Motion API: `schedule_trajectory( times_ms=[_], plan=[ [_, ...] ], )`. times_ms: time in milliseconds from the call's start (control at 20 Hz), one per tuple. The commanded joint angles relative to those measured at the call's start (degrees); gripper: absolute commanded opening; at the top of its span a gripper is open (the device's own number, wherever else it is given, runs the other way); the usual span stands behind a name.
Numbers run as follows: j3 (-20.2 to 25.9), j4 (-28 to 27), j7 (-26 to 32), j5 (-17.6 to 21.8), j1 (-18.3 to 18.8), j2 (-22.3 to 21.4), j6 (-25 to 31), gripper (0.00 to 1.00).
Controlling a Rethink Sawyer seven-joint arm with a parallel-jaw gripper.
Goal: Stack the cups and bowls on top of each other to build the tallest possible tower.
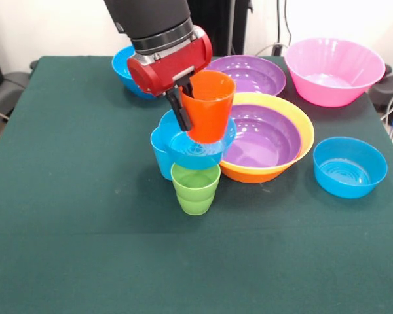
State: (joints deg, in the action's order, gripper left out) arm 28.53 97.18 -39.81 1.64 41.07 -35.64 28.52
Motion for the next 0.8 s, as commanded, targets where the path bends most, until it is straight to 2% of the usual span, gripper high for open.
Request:
schedule_trajectory(
  times_ms=[50,800],
  plan=[
    [1.4,4.9,-10.0,2.0,0.0,1.3,-4.9,0.00],
    [0.5,5.0,-7.0,3.8,0.6,1.6,-4.1,0.00]
  ],
)
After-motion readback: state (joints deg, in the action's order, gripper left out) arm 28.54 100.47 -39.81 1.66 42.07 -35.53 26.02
